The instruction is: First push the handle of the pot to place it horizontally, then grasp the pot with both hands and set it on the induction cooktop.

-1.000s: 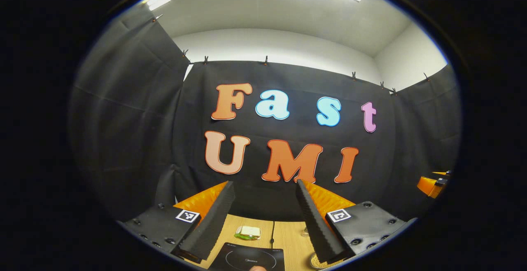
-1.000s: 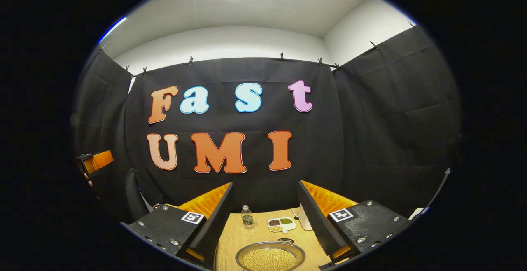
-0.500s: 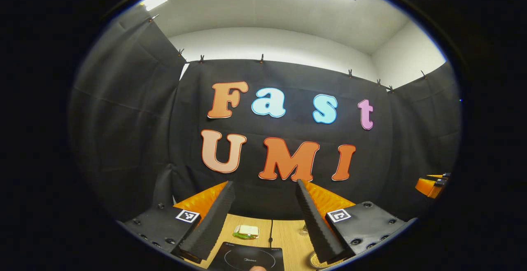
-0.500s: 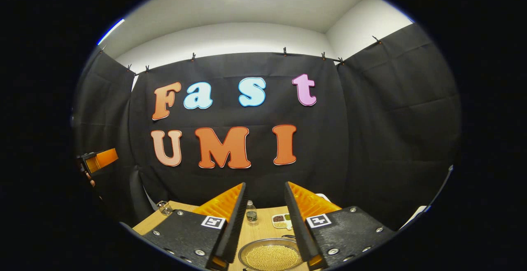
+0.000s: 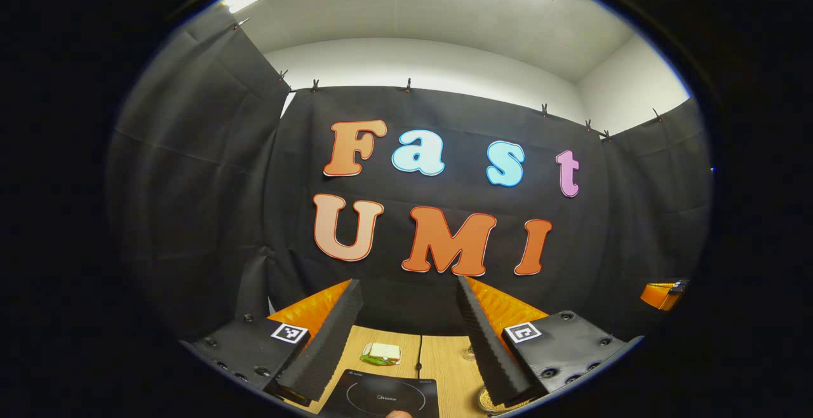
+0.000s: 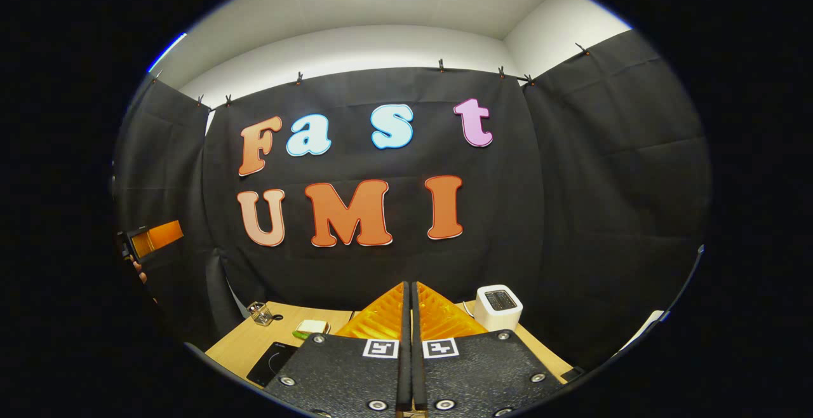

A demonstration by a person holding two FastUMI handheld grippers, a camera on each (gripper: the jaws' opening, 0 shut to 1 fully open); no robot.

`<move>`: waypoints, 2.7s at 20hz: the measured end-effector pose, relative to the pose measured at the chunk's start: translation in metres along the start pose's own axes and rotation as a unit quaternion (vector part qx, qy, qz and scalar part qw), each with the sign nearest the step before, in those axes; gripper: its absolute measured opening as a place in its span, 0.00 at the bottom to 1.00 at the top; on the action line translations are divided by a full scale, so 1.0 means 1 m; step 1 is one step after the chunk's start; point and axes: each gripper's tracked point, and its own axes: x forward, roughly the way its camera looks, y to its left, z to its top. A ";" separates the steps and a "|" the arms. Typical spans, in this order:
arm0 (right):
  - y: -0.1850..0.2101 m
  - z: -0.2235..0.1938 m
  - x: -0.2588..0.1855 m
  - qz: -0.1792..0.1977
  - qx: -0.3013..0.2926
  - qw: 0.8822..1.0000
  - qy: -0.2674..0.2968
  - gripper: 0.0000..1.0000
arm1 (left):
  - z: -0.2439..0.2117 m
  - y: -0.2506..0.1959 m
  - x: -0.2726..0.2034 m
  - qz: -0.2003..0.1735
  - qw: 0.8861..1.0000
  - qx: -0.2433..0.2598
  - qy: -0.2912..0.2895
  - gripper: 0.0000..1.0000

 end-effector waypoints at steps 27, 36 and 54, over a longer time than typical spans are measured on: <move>-0.027 -0.189 -0.028 0.009 -0.006 0.978 0.210 0.00 | -0.011 -0.008 -0.008 0.001 1.000 0.021 0.018 0.97; -0.049 -0.267 -0.056 -0.008 -0.016 0.954 0.300 0.00 | -0.032 -0.013 -0.008 0.001 0.999 0.025 0.044 0.97; -0.048 -0.405 -0.085 -0.008 -0.042 0.895 0.444 0.00 | -0.060 0.015 -0.013 0.031 0.996 0.032 0.082 0.98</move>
